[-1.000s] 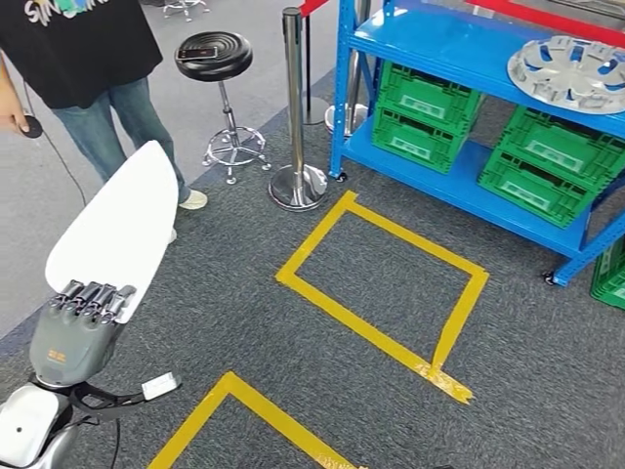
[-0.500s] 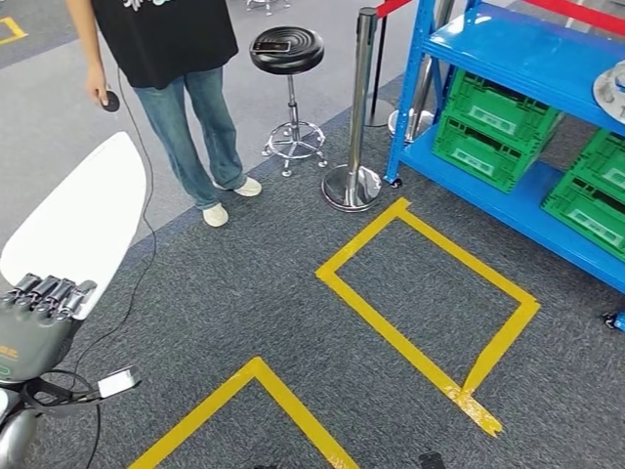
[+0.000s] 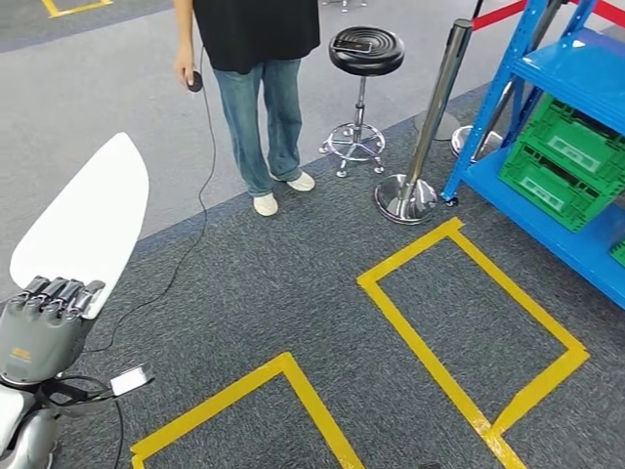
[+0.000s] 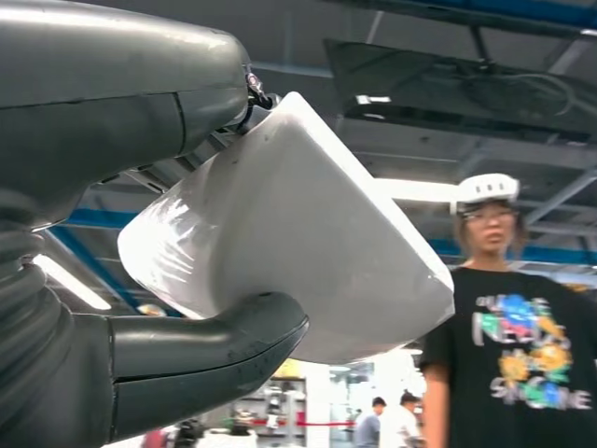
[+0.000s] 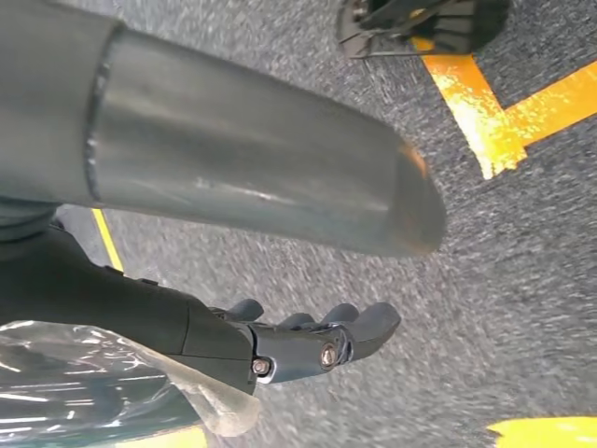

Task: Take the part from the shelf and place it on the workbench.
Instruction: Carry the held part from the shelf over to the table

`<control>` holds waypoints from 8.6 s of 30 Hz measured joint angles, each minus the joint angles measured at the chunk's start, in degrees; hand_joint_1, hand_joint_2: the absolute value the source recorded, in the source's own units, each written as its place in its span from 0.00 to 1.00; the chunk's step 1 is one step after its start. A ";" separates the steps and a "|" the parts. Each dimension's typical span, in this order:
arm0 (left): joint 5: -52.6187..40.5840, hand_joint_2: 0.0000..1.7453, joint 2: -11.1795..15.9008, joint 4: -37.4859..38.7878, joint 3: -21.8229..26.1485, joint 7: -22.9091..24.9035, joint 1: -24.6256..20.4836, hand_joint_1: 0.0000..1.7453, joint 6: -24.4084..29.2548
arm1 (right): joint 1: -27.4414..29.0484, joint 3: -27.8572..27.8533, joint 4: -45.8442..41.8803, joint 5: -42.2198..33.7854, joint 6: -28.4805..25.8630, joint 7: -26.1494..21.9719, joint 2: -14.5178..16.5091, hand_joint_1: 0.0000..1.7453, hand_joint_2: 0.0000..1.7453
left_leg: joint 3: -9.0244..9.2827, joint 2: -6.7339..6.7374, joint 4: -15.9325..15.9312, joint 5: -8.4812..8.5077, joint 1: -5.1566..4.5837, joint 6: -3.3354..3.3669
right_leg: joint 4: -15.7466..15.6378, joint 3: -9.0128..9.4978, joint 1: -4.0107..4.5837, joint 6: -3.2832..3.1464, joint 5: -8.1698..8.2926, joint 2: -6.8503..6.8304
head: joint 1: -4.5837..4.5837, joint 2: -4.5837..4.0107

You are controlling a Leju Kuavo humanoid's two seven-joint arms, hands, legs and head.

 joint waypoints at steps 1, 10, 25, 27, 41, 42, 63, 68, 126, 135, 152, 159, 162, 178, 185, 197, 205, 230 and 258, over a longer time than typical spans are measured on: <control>0.00 1.00 -0.11 0.01 -0.09 0.19 -0.01 1.00 0.00 | 0.00 0.00 0.00 -0.02 0.01 0.01 -0.17 0.00 0.00 | 0.02 -0.72 0.04 0.02 -0.02 -0.05 | -4.17 1.72 0.01 -0.28 2.05 1.23 | -0.01 0.00; 0.21 1.00 -0.20 0.32 -2.64 3.14 -0.39 1.00 0.00 | 0.14 -0.12 -0.01 -0.58 0.58 0.07 -0.82 0.00 0.00 | -3.99 1.27 7.42 -3.75 0.11 -2.50 | -12.08 5.94 -0.23 -1.57 4.70 -0.41 | -0.46 0.00; 1.11 1.00 0.01 2.69 -7.24 7.94 -1.47 1.00 0.01 | 0.23 -0.22 0.00 -1.36 1.32 -0.04 -1.39 0.00 0.00 | 0.29 5.08 -0.09 -0.58 -0.07 -0.15 | -5.56 4.49 0.10 0.76 -1.26 -3.28 | -0.16 0.00; 0.87 1.00 -0.03 2.88 -7.76 8.23 -1.62 1.00 0.01 | 0.48 -0.22 0.00 -1.43 1.33 0.04 -1.41 0.00 0.00 | 0.28 3.57 -0.06 -0.59 -0.05 0.18 | 2.54 0.04 0.09 0.70 -4.21 -1.15 | -0.03 0.00; 3.64 1.00 0.45 3.75 -9.74 10.17 -1.37 1.00 -0.02 | 0.87 -0.25 0.02 -2.26 1.30 -0.54 -1.54 0.00 0.00 | -4.11 1.72 9.13 -5.36 0.36 -2.68 | -10.83 4.17 -0.56 -1.22 5.07 2.01 | -0.60 0.00; 4.04 1.00 0.50 3.88 -9.99 10.26 -1.35 1.00 -0.02 | 0.96 -0.27 0.04 -2.40 1.29 -0.63 -1.56 0.00 0.00 | -5.91 2.67 13.07 -7.02 0.47 -2.85 | -10.82 4.19 -0.41 -1.34 5.01 1.45 | -0.64 0.00; 15.59 1.00 4.80 8.20 -18.28 14.16 -2.07 1.00 -1.86 | 0.82 -0.26 0.09 -2.68 2.55 0.12 -1.46 0.00 0.00 | 1.05 3.28 0.02 -1.45 -0.35 -1.60 | -11.46 4.82 -0.09 -0.44 4.65 -0.46 | -0.57 0.00; 15.97 1.00 5.85 8.63 -19.29 14.16 -2.08 1.00 -1.78 | 0.82 -0.26 0.09 -2.56 2.60 0.13 -1.48 0.00 0.00 | 1.06 3.28 0.04 -1.45 -0.35 -1.59 | -11.48 4.83 -0.09 -0.42 4.67 -0.46 | -0.58 0.00; 17.09 1.00 5.96 8.80 -20.11 14.81 -6.55 1.00 -0.77 | 0.59 -0.17 0.22 -3.69 2.20 0.06 -1.50 0.00 0.00 | 3.42 3.24 0.37 -3.46 -0.74 0.02 | -10.41 0.94 0.26 0.25 6.66 -0.52 | 0.71 0.02; 17.93 1.00 5.83 8.87 -20.22 14.81 -6.72 1.00 -1.11 | 0.65 -0.17 0.22 -3.78 2.13 0.03 -1.43 0.00 0.00 | 4.05 3.30 -0.48 -3.86 -0.85 1.14 | -10.55 1.49 0.31 -0.59 6.85 -0.15 | 0.55 0.02; 17.54 1.00 5.88 9.55 -20.12 15.13 -6.75 1.00 -2.42 | 0.68 -0.11 0.24 -0.11 1.91 2.05 -1.45 0.00 0.00 | 4.18 3.29 -0.28 -4.01 -1.06 -0.44 | -10.66 1.85 0.06 -0.40 7.01 -0.27 | 0.56 0.02; 15.87 1.00 5.89 9.55 -19.68 15.73 -6.87 1.00 -1.75 | 0.59 -0.10 0.24 0.50 1.67 2.29 -1.47 0.00 0.00 | 4.99 3.10 -1.86 -3.09 -0.79 1.06 | -8.87 1.03 -0.11 0.78 5.63 -0.54 | 0.67 0.01; 15.20 1.00 5.77 9.58 -19.64 16.00 -6.89 1.00 -1.39 | 0.62 -0.09 0.23 0.57 1.64 2.48 -1.47 0.00 0.00 | 5.29 2.47 -2.25 -2.80 -0.59 1.43 | 1.28 -4.07 -0.25 1.10 1.23 -0.56 | 0.86 0.01; 13.83 1.00 5.58 9.69 -19.49 16.76 -6.98 1.00 -0.46 | 0.77 -0.04 0.26 0.69 1.16 2.79 -1.52 0.00 0.00 | -3.83 2.95 15.05 -10.44 0.58 -2.52 | -10.82 3.03 -0.84 -0.85 5.85 -1.88 | 0.33 0.01; 13.77 1.00 5.58 9.81 -19.43 16.76 -7.03 1.00 -0.42 | 0.70 -0.04 0.26 0.65 1.16 2.79 -1.51 0.00 0.00 | 1.25 7.56 1.15 -1.89 -0.46 -1.29 | -10.77 4.67 -0.39 0.20 4.44 -6.41 | 0.28 0.02; 13.30 1.00 5.44 9.88 -19.38 16.89 -7.16 1.00 -0.15 | 0.71 -0.02 0.25 0.53 1.18 2.86 -1.53 0.00 0.00 | 2.18 -0.78 -0.08 -2.08 -0.10 0.60 | -2.10 -1.92 -0.69 1.43 3.99 0.65 | 1.07 0.00; 12.87 1.00 5.39 10.01 -19.38 17.12 -7.41 1.00 -0.11 | 0.51 0.00 0.26 0.39 1.12 2.81 -1.42 0.00 0.00 | 0.15 -1.25 3.04 -3.96 0.19 -1.85 | -11.45 3.40 -1.07 -0.32 6.01 1.08 | 0.51 0.00; 12.69 1.00 4.72 11.25 -19.73 17.67 -9.12 1.00 -0.32 | 0.70 0.00 0.32 -0.30 1.04 2.96 -1.50 0.00 0.00 | 0.43 -2.20 0.72 -1.59 0.29 -0.26 | -9.20 1.90 -0.87 0.80 5.64 4.12 | 0.58 0.01; 12.50 1.00 4.96 11.74 -19.84 18.67 -9.11 1.00 -0.98 | 0.93 0.01 0.41 -0.83 1.25 2.54 -1.30 0.00 0.00 | 0.76 -0.17 -0.02 -1.26 0.18 0.20 | -1.69 -1.10 -0.45 1.26 2.36 0.25 | 0.37 0.00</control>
